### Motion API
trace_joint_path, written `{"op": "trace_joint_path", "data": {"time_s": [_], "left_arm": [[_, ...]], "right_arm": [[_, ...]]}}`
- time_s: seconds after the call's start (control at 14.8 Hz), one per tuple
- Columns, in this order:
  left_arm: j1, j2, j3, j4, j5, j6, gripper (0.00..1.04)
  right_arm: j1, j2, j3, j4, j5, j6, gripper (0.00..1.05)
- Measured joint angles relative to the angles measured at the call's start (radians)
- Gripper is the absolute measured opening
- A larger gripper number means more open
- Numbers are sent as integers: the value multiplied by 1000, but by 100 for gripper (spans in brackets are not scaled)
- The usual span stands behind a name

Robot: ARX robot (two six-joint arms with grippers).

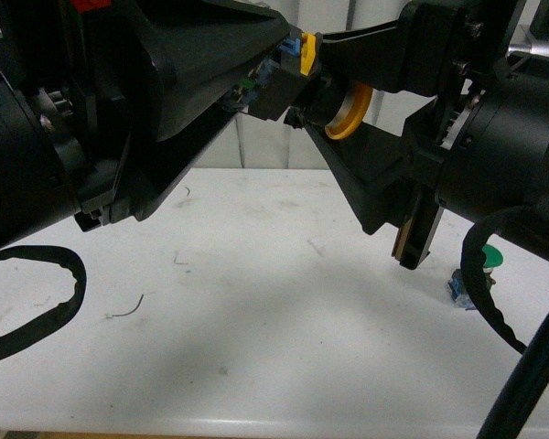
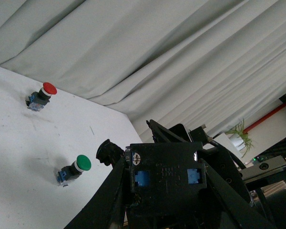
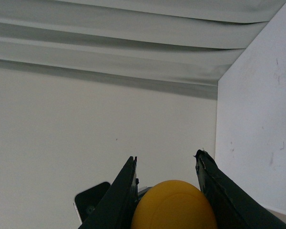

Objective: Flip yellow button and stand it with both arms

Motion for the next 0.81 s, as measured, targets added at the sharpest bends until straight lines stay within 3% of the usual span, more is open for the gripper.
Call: {"op": "trace_joint_path", "data": {"time_s": [0.2, 0.54, 0.61, 0.81], "left_arm": [[0, 0, 0, 0, 0, -4, 40], [35, -67, -22, 16, -11, -20, 94], [49, -95, -37, 16, -19, -19, 100], [68, -136, -67, 13, -29, -15, 98]], "right_arm": [[-1, 0, 0, 0, 0, 0, 35], [-34, 9, 0, -13, 2, -19, 35], [-48, 17, 0, -19, 4, -20, 34], [-57, 26, 1, -19, 5, -20, 34]]}}
